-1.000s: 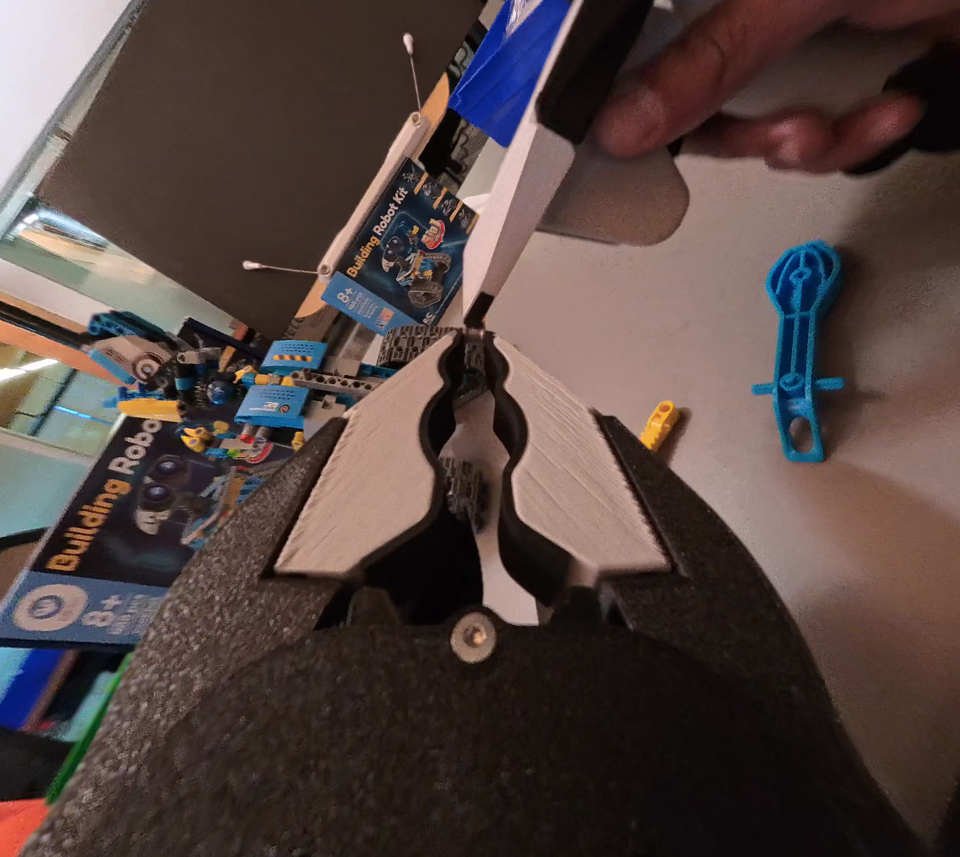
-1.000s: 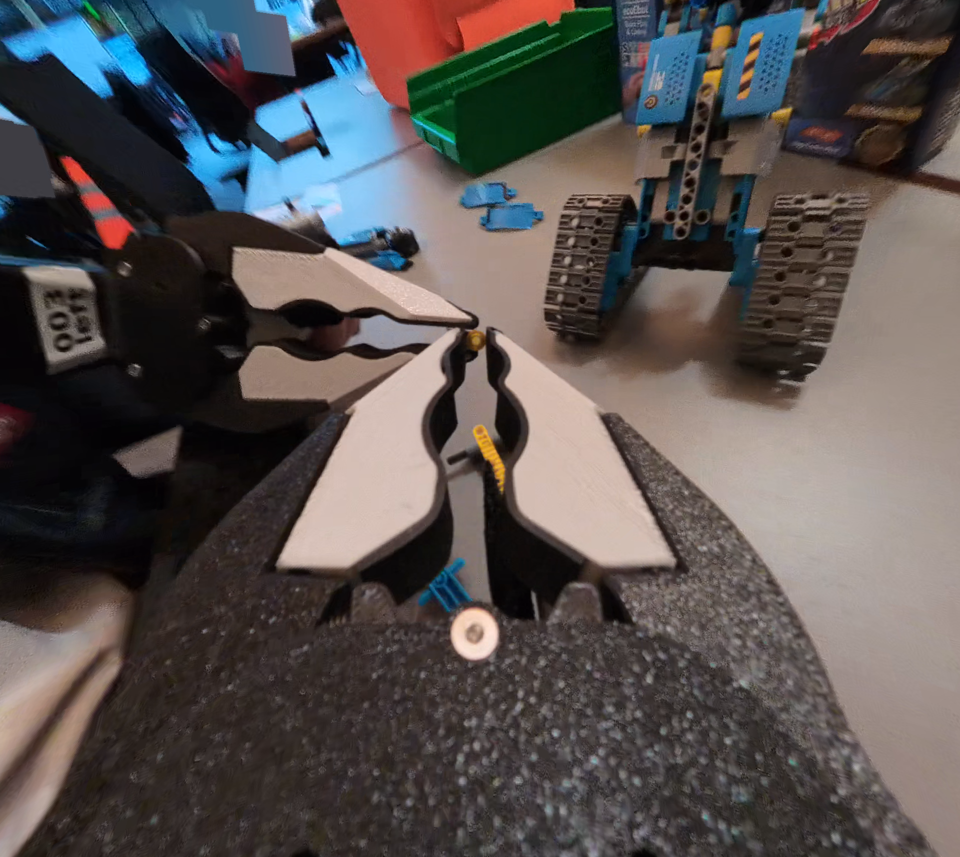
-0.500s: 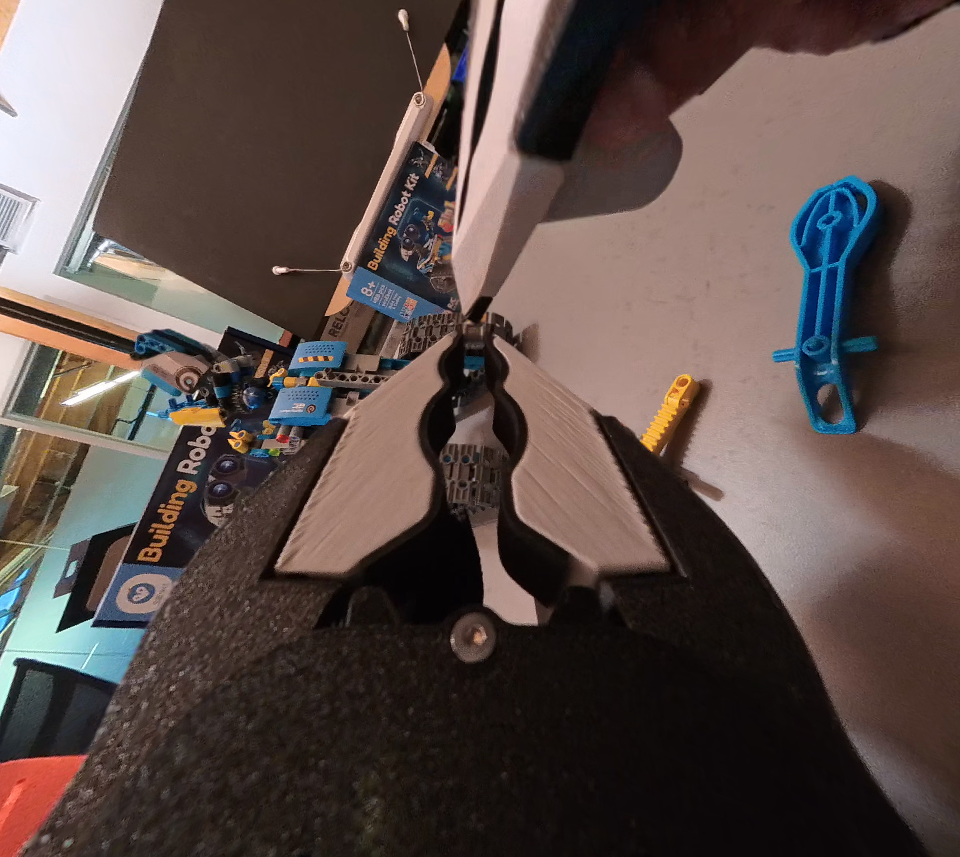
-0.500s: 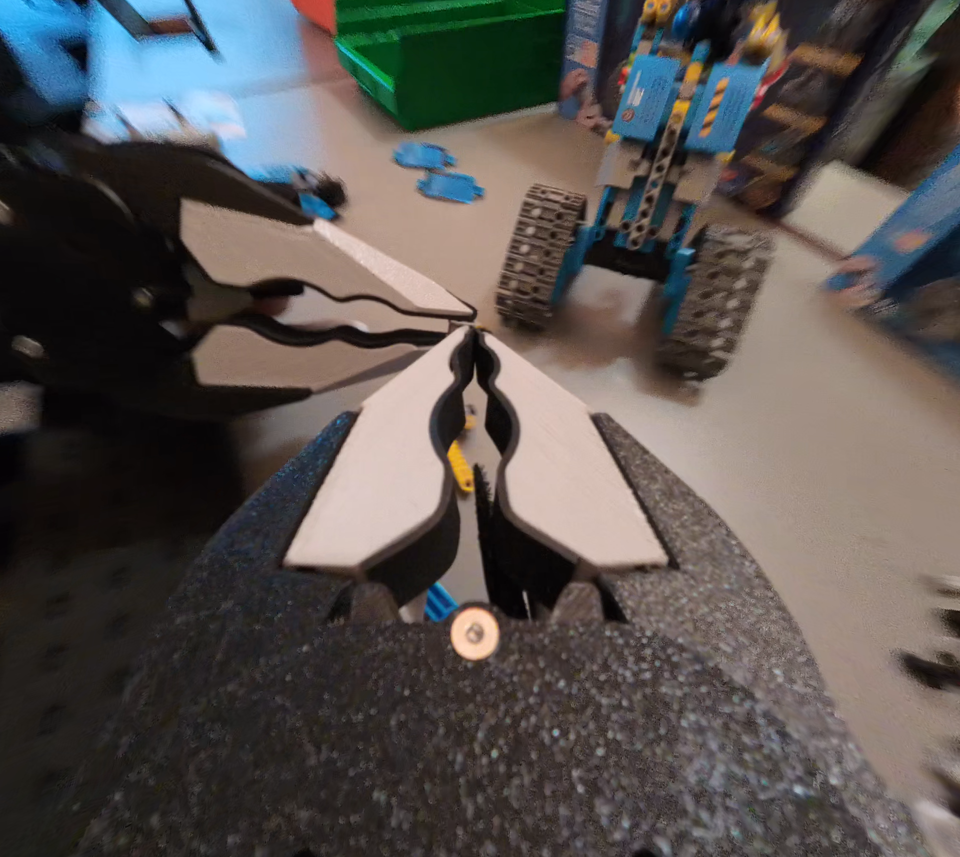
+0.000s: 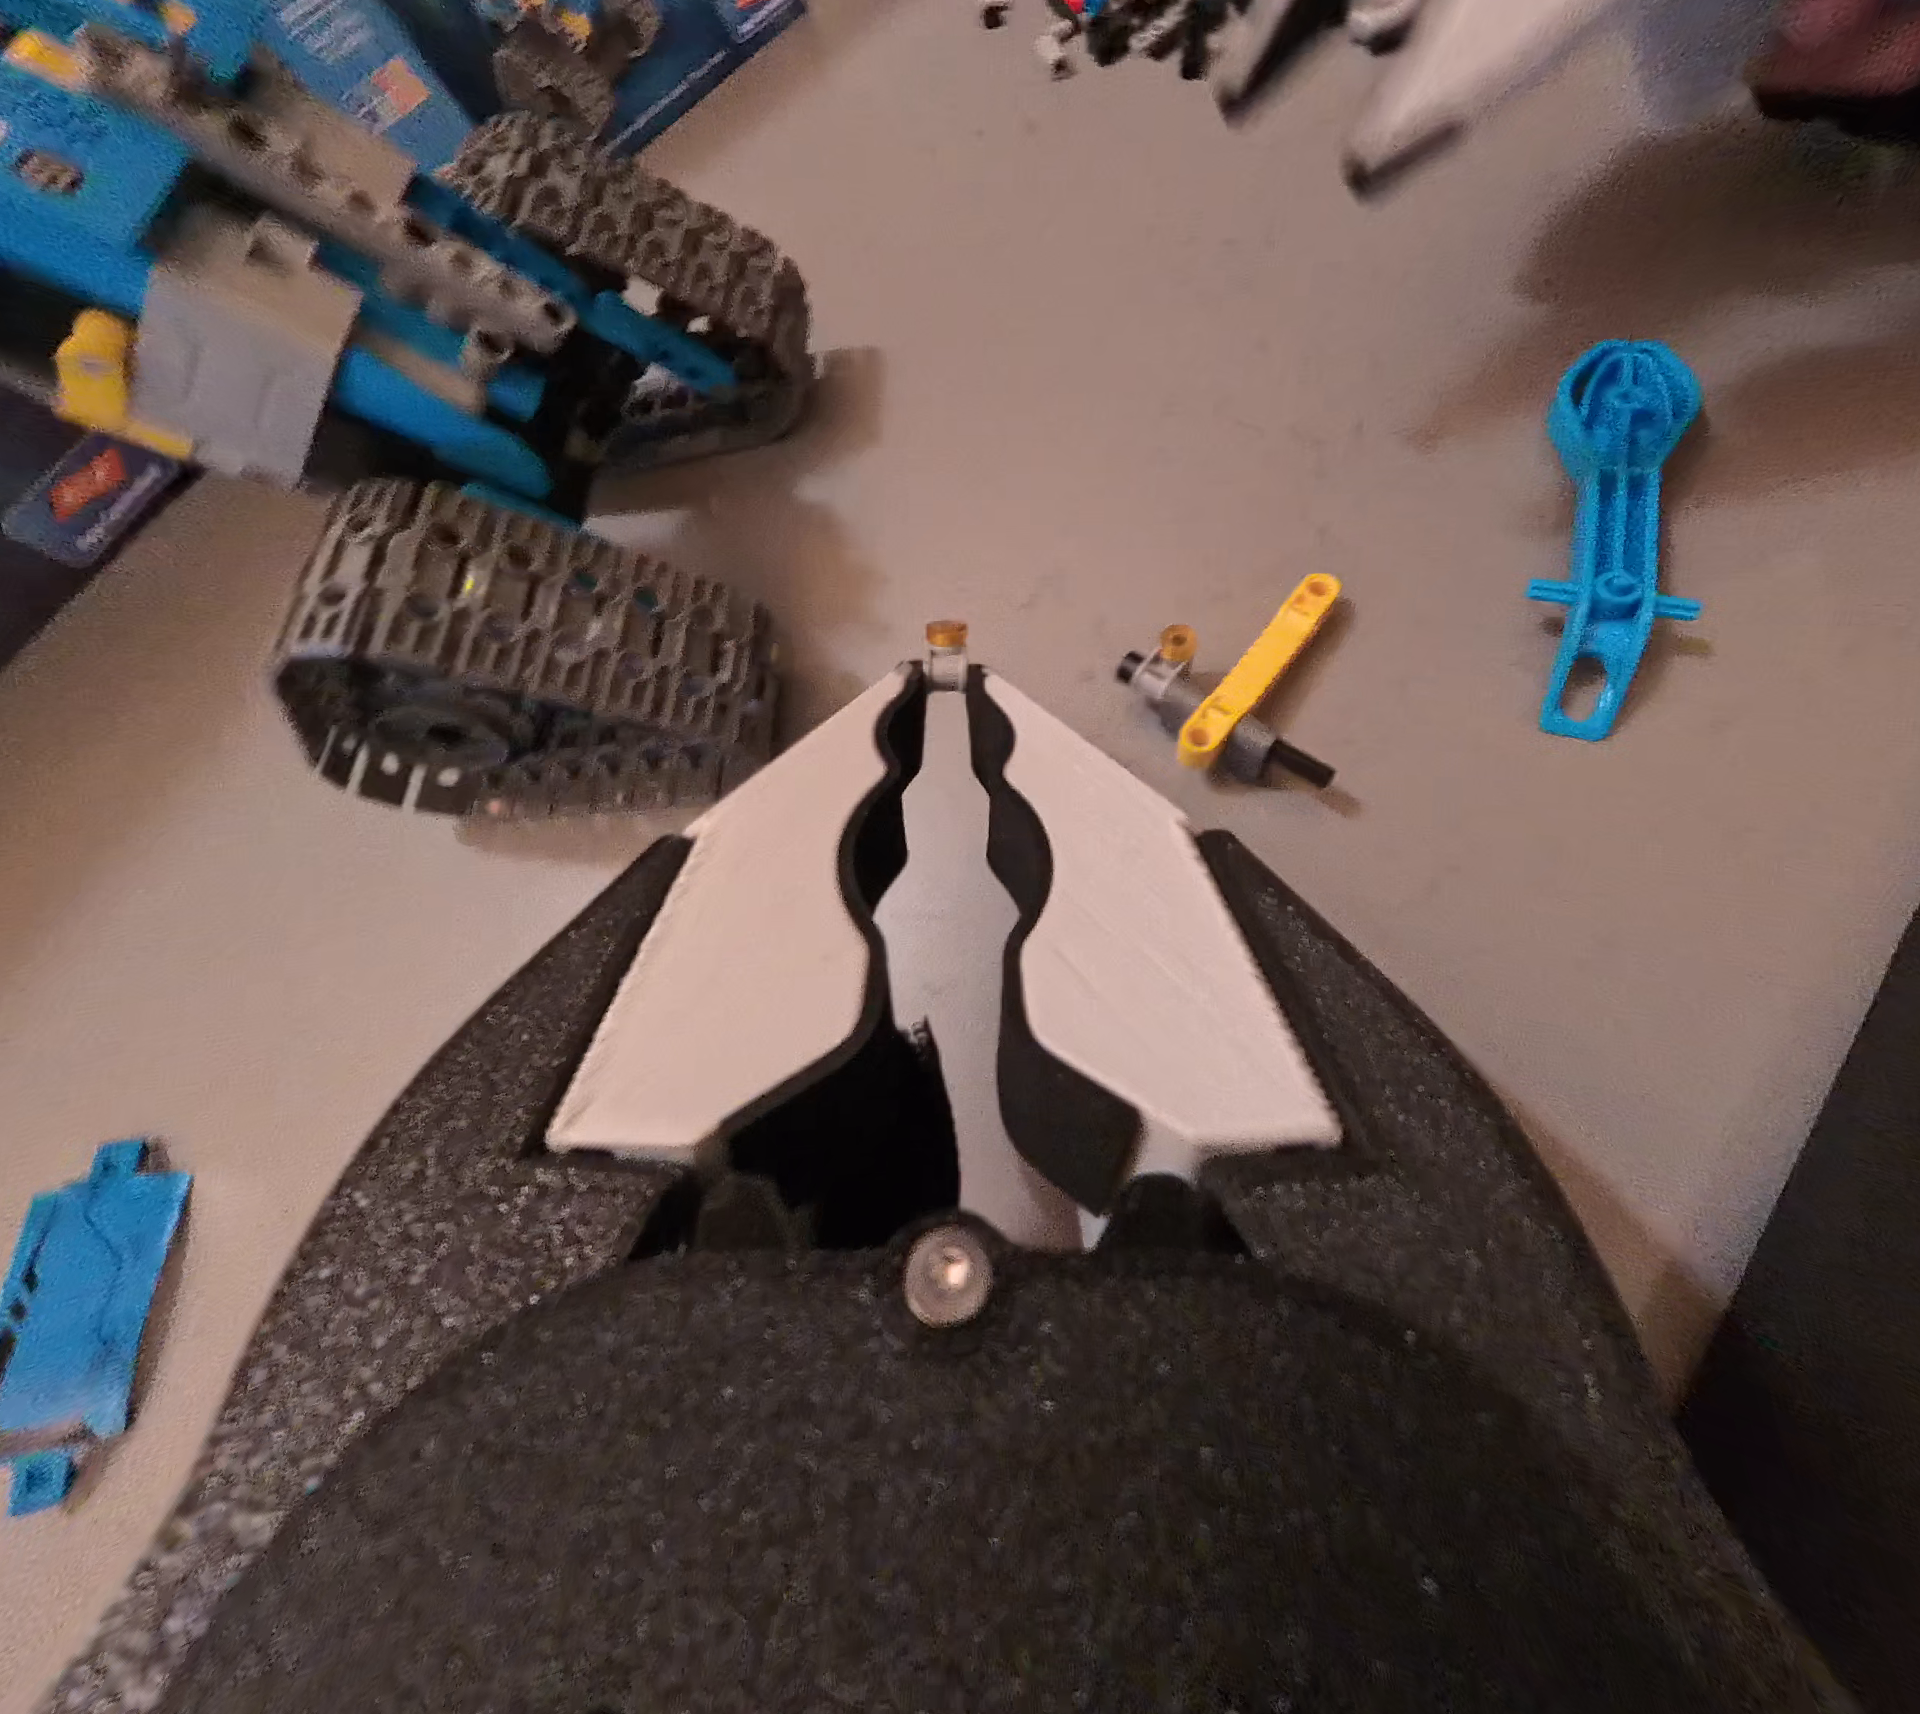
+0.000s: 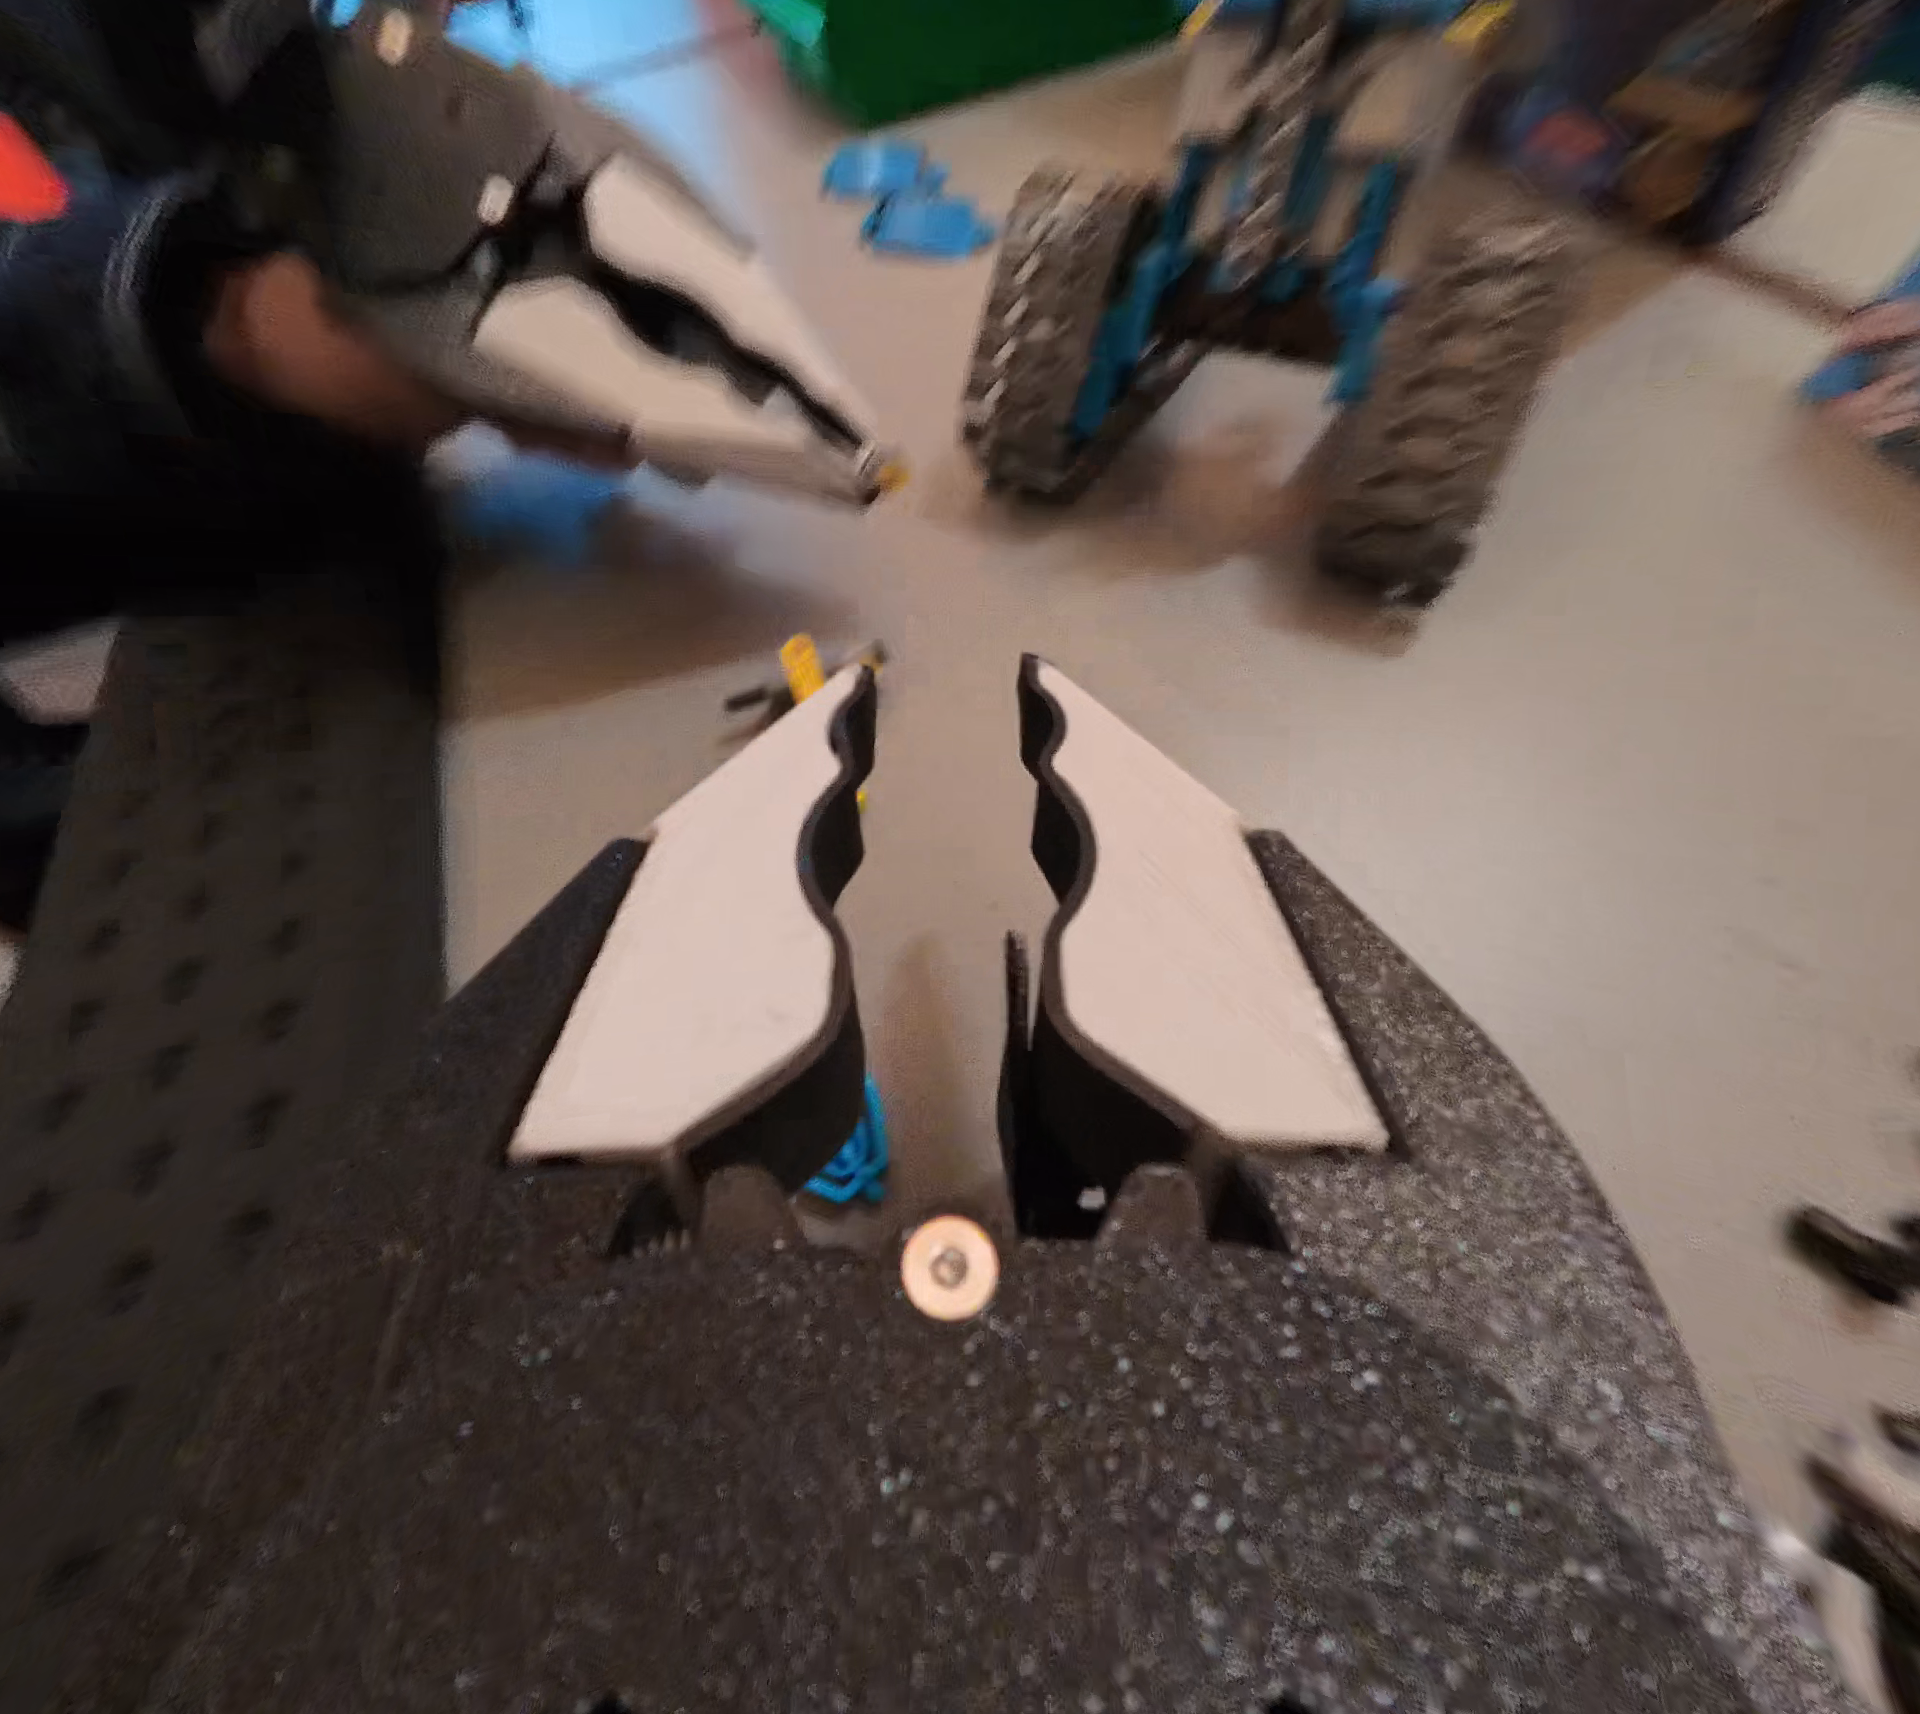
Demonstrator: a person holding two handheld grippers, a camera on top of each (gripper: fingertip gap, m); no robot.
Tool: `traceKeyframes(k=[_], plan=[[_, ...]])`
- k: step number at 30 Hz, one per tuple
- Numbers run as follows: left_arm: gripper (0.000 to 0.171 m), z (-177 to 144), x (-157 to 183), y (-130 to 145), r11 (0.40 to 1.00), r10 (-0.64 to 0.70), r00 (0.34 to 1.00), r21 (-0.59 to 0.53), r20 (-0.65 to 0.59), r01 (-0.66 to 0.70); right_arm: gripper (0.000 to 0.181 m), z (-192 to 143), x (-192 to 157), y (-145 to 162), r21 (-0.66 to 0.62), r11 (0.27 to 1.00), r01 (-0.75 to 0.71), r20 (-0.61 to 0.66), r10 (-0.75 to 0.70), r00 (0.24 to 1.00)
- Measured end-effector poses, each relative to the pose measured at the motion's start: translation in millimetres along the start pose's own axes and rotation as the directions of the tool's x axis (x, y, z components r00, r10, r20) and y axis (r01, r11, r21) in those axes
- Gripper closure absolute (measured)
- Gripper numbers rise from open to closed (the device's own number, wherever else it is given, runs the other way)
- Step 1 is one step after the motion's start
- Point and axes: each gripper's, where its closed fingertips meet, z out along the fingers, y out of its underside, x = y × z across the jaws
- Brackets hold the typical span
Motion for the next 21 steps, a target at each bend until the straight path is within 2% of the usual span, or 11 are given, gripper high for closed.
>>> traceKeyframes(k=[2,4,7,10,14,17,19,21], plan=[[0.165,0.2,-3.4,23.0,0.996,-0.043,0.999,-0.083,-0.032,0.04,0.158,14.0,-16.8,16.7,-0.121,0.99,0.079,0.049,-0.074,0.996],[0.165,0.3,9.1,41.5,0.987,-0.066,0.989,-0.152,-0.133,0.045,0.162,26.4,-28.4,28.2,-0.191,0.96,0.205,0.07,-0.195,0.978],[0.165,-5.5,4.9,27.2,0.997,-0.039,0.995,-0.072,-0.097,0.032,0.162,43.6,-34.3,43.4,-0.313,0.901,0.3,0.112,-0.279,0.954],[0.165,-1.4,14.8,35.6,0.989,-0.1,0.981,-0.127,-0.168,0.079,0.159,54.2,-31.2,54.0,-0.422,0.847,0.323,0.151,-0.286,0.946],[0.155,-1.3,11.9,34.7,0.99,-0.096,0.984,-0.119,-0.148,0.079,0.175,60.4,-33.2,50.4,-0.425,0.84,0.338,0.211,-0.271,0.939],[0.145,-3.0,7.6,29.9,0.989,-0.124,0.984,-0.095,-0.13,0.112,0.176,60.7,-24.8,39.4,-0.37,0.857,0.359,0.147,-0.327,0.933],[0.144,-10.8,10.8,8.9,0.973,-0.228,0.955,0.001,-0.188,0.232,0.175,58.2,-20.3,17.4,-0.274,0.878,0.392,0.043,-0.396,0.917],[0.144,-23.1,21.6,-21.7,0.908,-0.353,0.873,0.1,-0.336,0.406,0.175,51.9,-17.6,-8.7,-0.172,0.89,0.423,-0.08,-0.44,0.894]])
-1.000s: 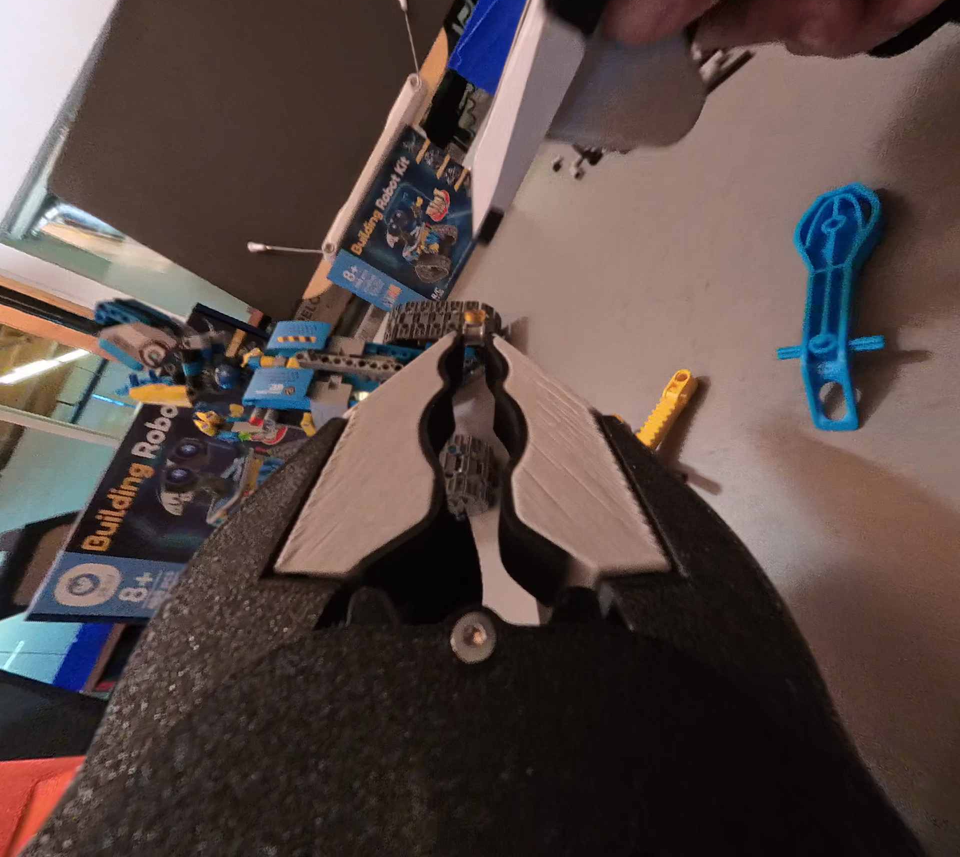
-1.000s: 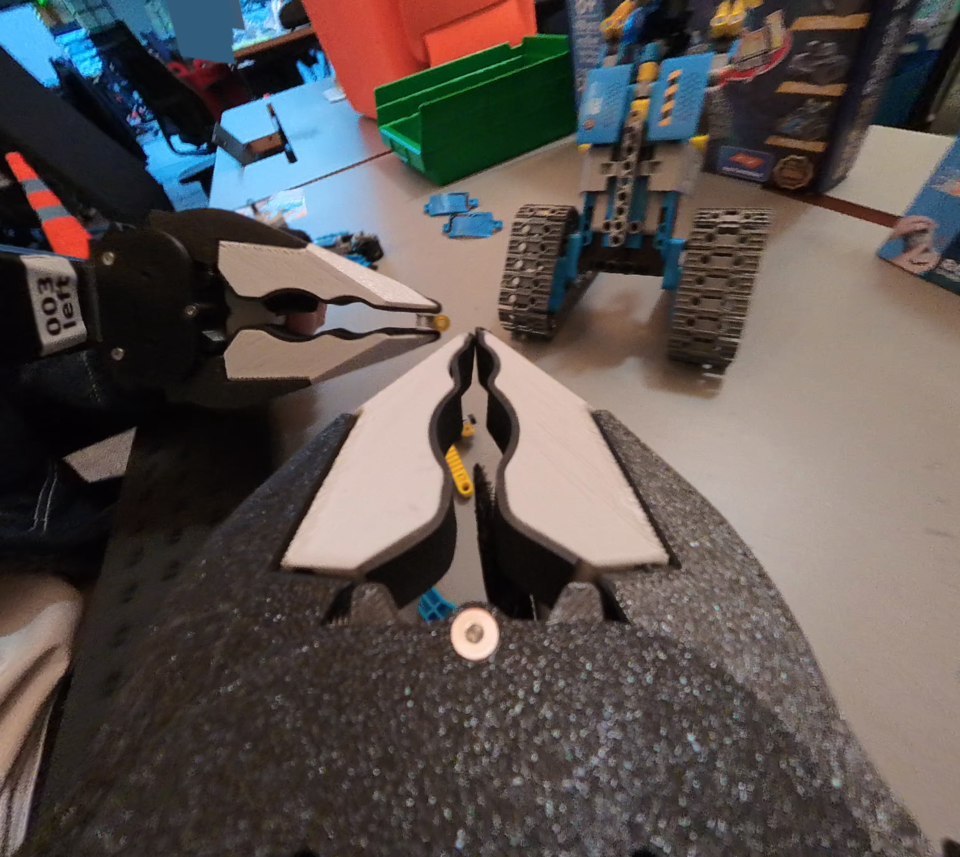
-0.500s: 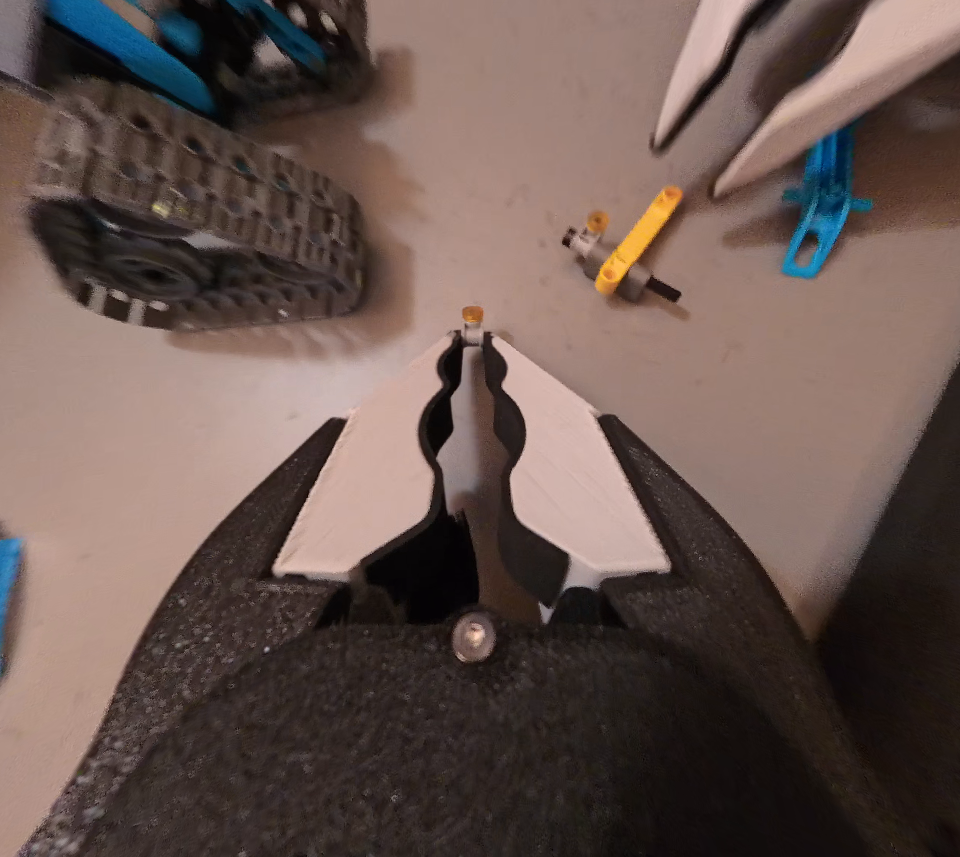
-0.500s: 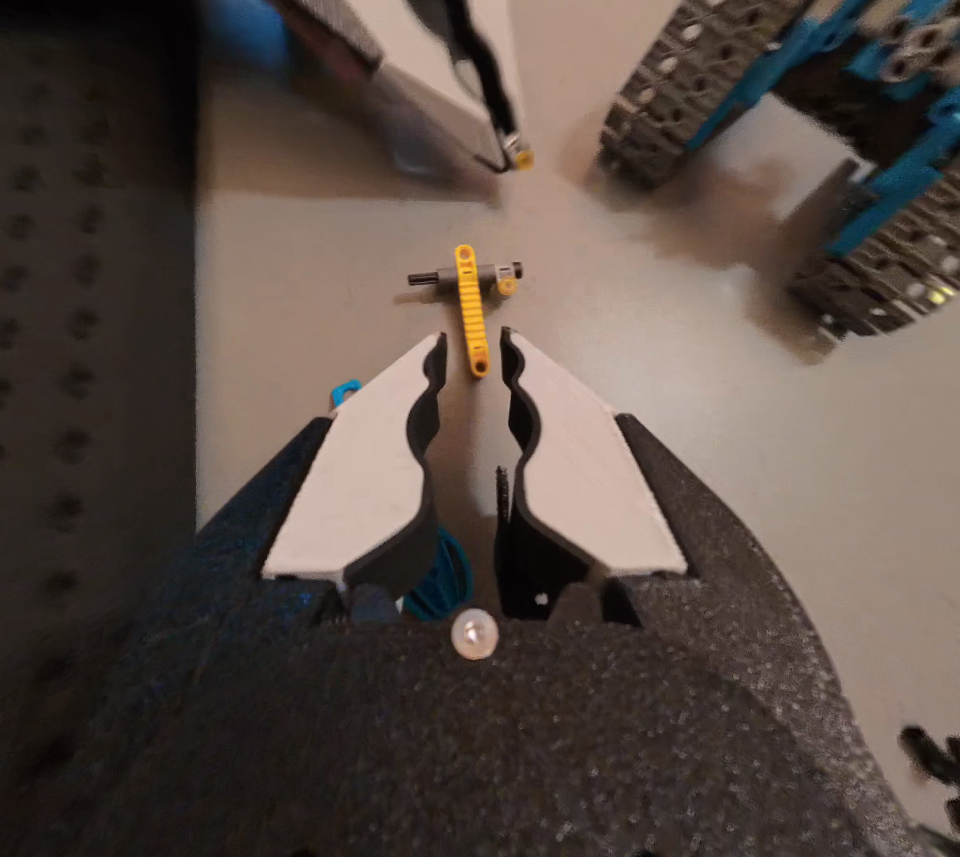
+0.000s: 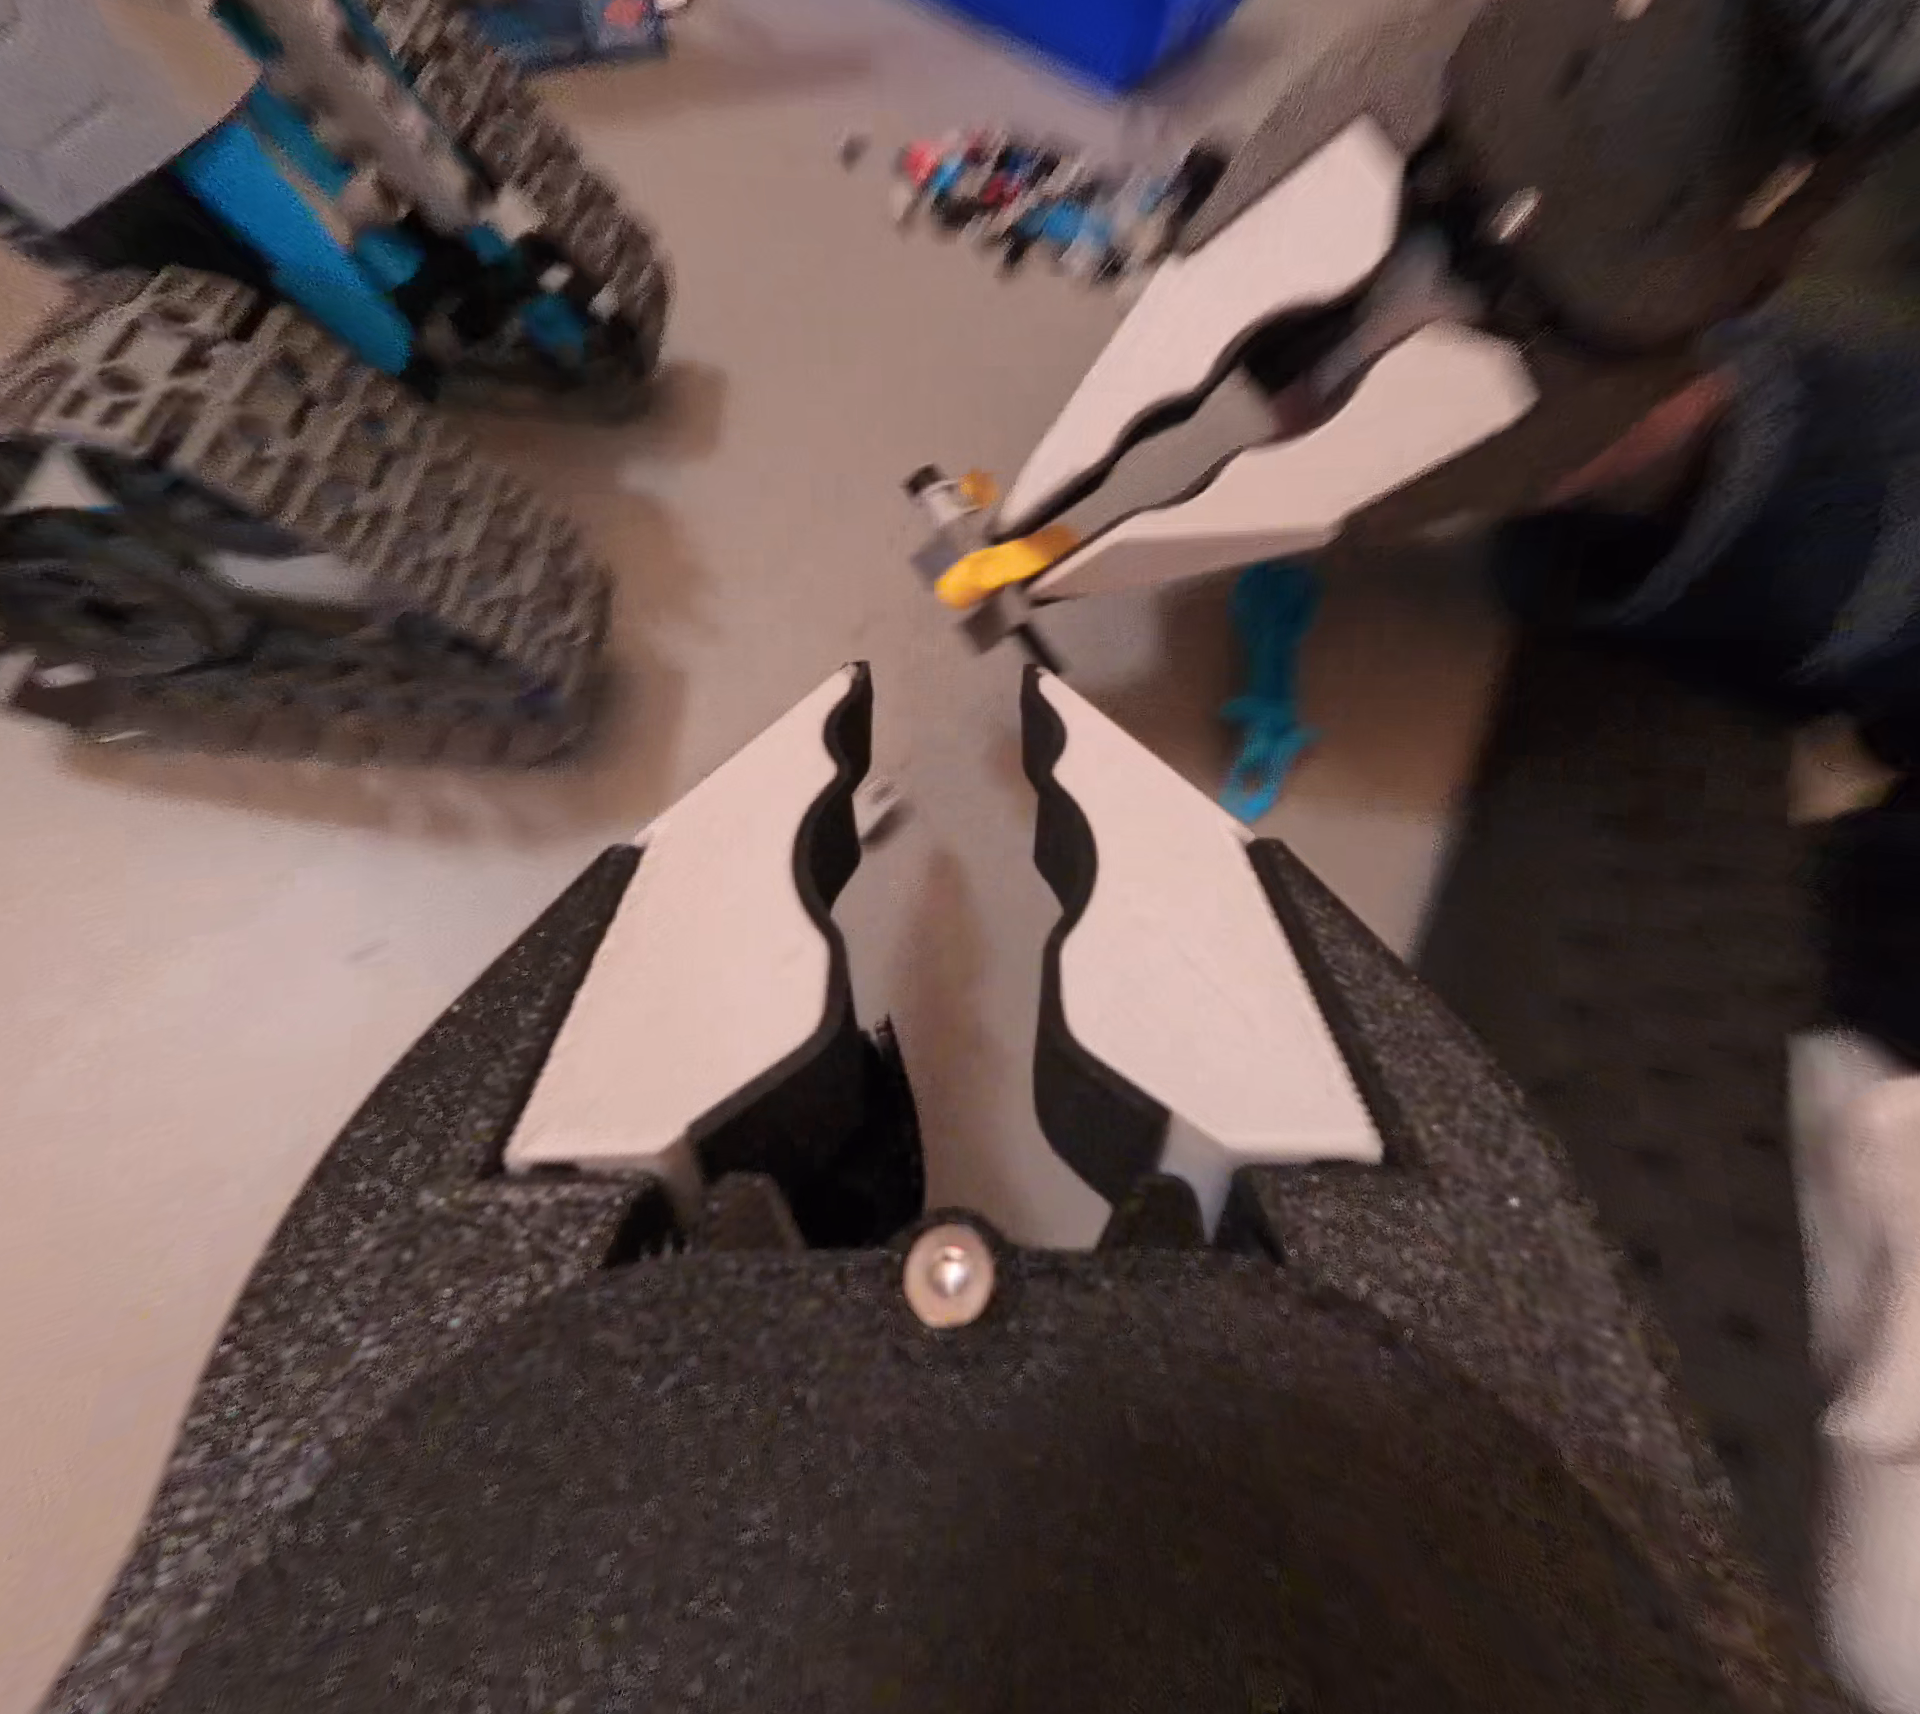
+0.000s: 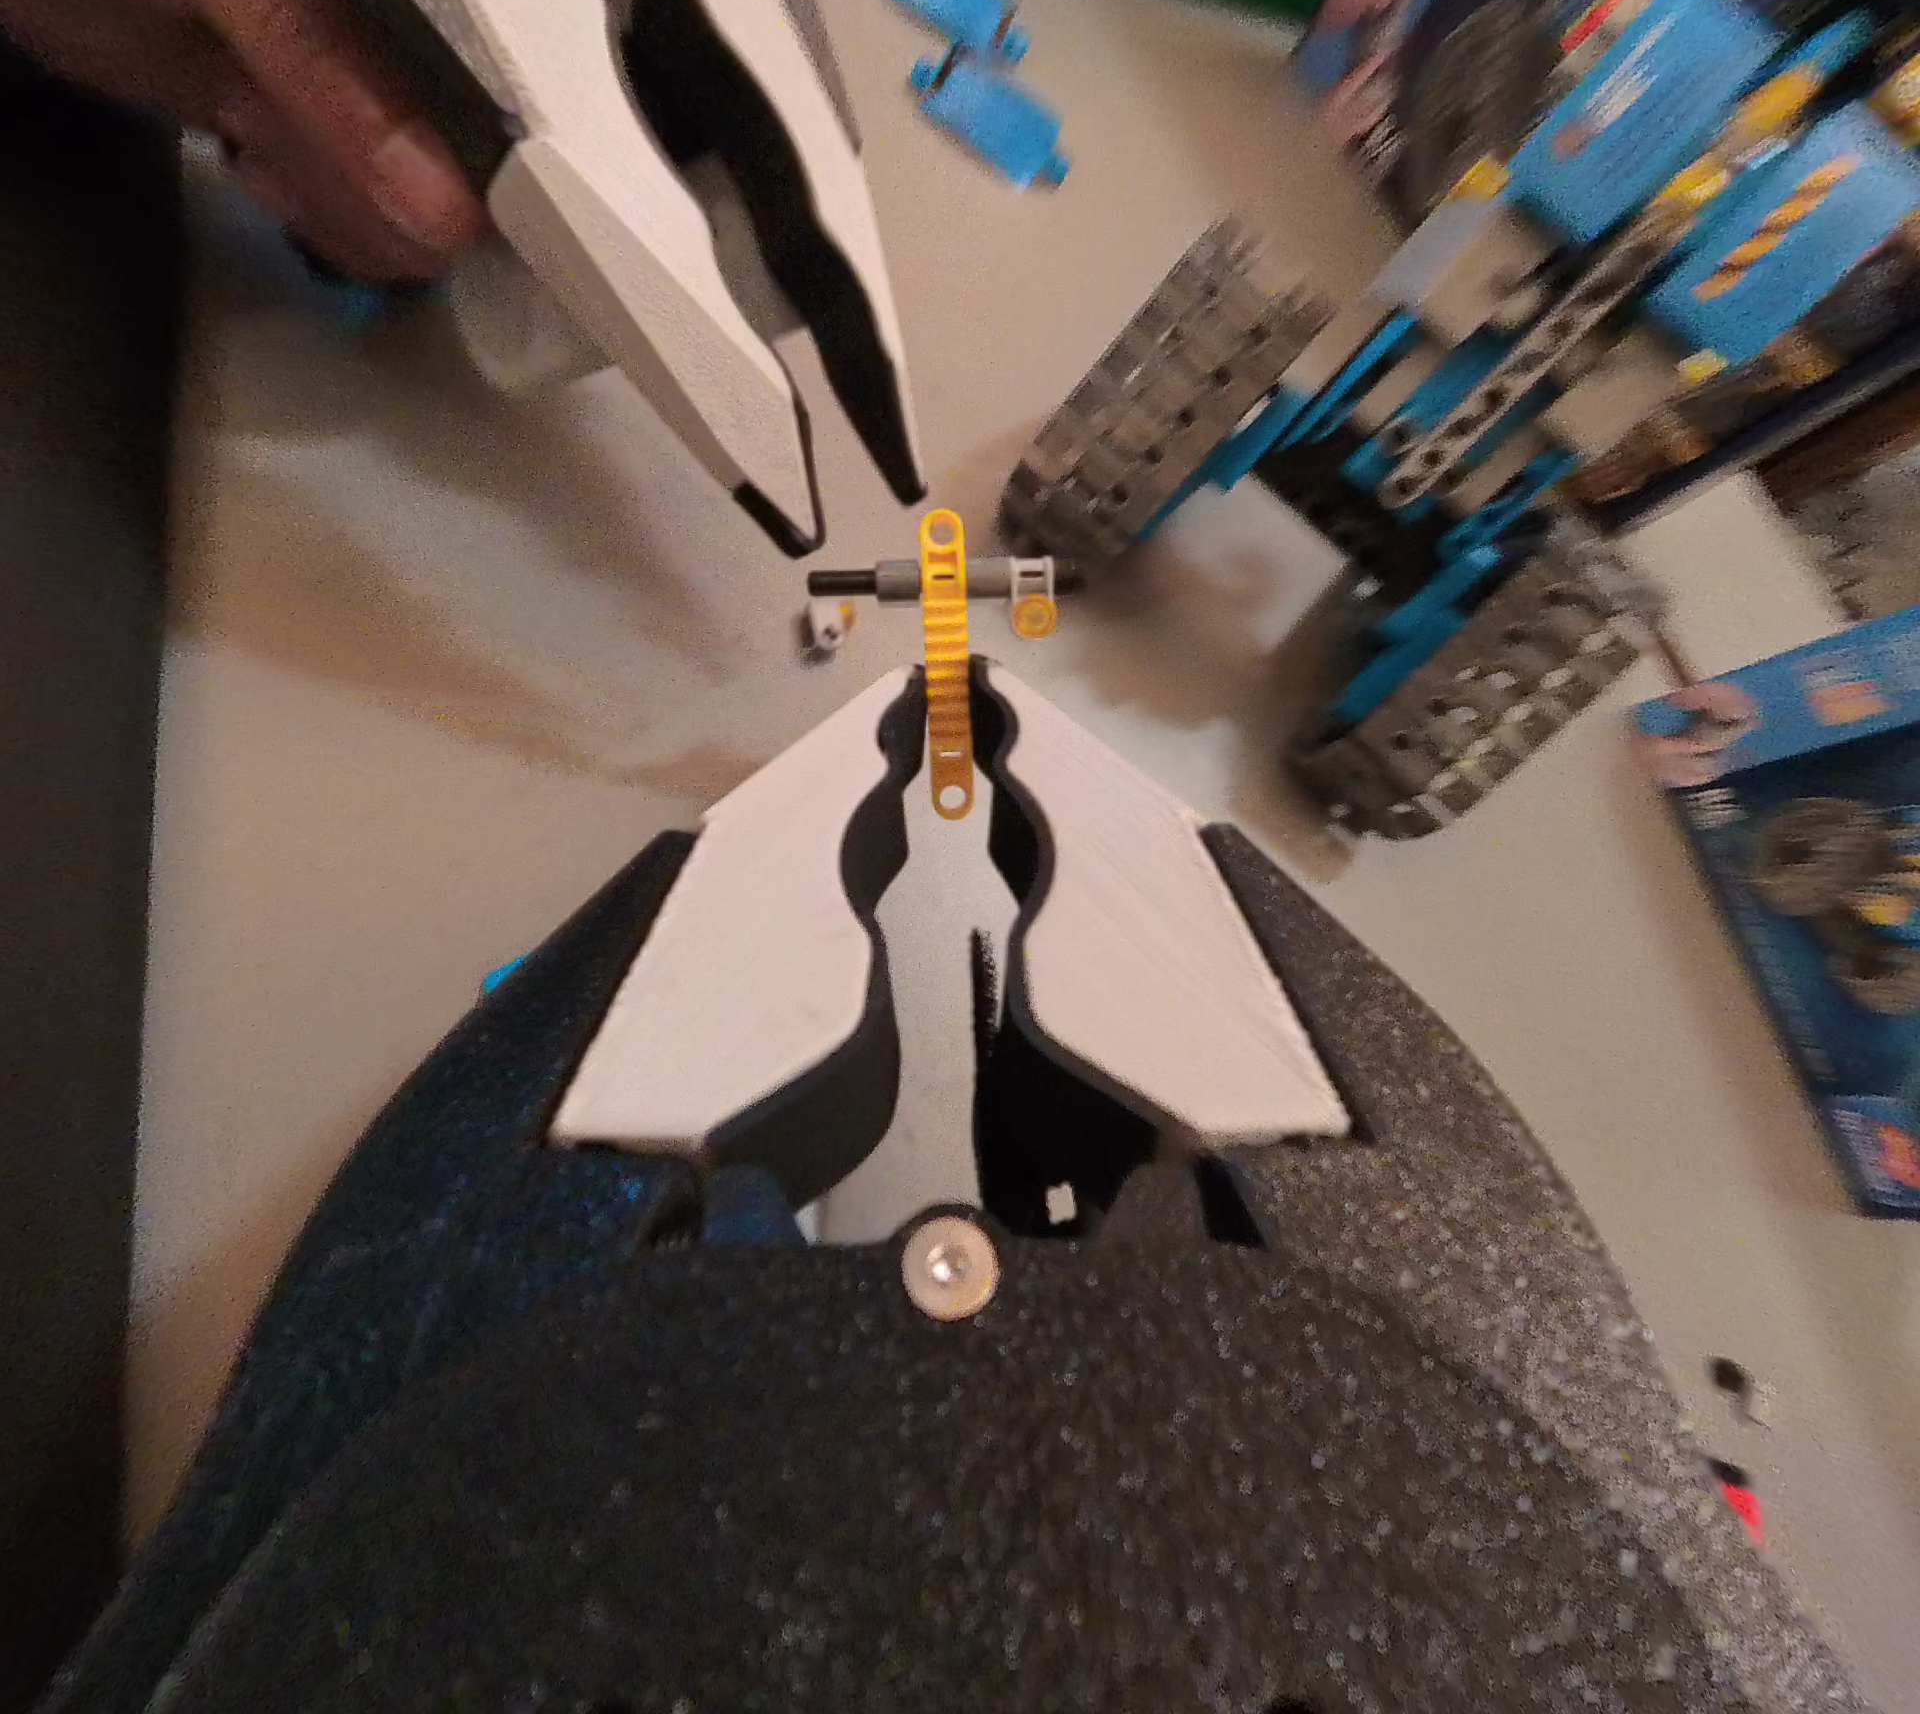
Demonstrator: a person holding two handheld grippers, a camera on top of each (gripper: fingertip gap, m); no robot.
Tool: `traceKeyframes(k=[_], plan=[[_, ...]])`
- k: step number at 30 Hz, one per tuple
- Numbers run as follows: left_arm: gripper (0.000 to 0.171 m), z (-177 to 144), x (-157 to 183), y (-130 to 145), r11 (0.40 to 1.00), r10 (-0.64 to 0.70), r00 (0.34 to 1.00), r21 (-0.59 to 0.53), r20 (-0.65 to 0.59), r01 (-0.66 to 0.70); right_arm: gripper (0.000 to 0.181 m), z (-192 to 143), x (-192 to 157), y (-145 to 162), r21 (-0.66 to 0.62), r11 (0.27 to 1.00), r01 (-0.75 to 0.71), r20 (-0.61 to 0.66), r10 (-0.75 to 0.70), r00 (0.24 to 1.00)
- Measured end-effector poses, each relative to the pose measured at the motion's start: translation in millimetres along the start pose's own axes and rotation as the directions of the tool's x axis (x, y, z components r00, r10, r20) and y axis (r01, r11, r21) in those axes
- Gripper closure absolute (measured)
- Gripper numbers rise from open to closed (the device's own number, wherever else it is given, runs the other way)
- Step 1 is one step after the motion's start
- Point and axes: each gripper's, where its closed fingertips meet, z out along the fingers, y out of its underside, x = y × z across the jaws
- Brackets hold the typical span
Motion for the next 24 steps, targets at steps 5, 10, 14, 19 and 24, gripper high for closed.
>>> traceKeyframes(k=[5,10,14,19,24], plan=[[0.143,-7.1,0.1,-30.5,0.97,0.181,0.958,0.123,0.225,-0.212,0.175,-4.7,16.7,-10.6,0.028,0.996,-0.086,-0.149,0.089,0.985],[0.145,1.4,-0.1,-29.8,0.848,0.498,0.75,-0.063,0.435,-0.526,0.175,-4.8,11.3,-21.5,0.119,0.925,-0.36,-0.008,0.363,0.932],[0.159,-1.5,3.7,-40.0,0.762,0.594,0.621,-0.109,0.511,-0.638,0.175,-5.4,4.1,-25.6,0.136,0.865,-0.484,0.104,0.473,0.875],[0.165,1.5,3.5,-38.0,0.72,0.646,0.546,-0.189,0.533,-0.668,0.175,-6.1,4.7,-24.8,0.135,0.803,-0.581,0.168,0.559,0.812],[0.165,2.6,4.8,-36.0,0.712,0.661,0.544,-0.202,0.517,-0.673,0.175,-5.8,4.3,-23.1,0.129,0.81,-0.572,0.165,0.551,0.818]])
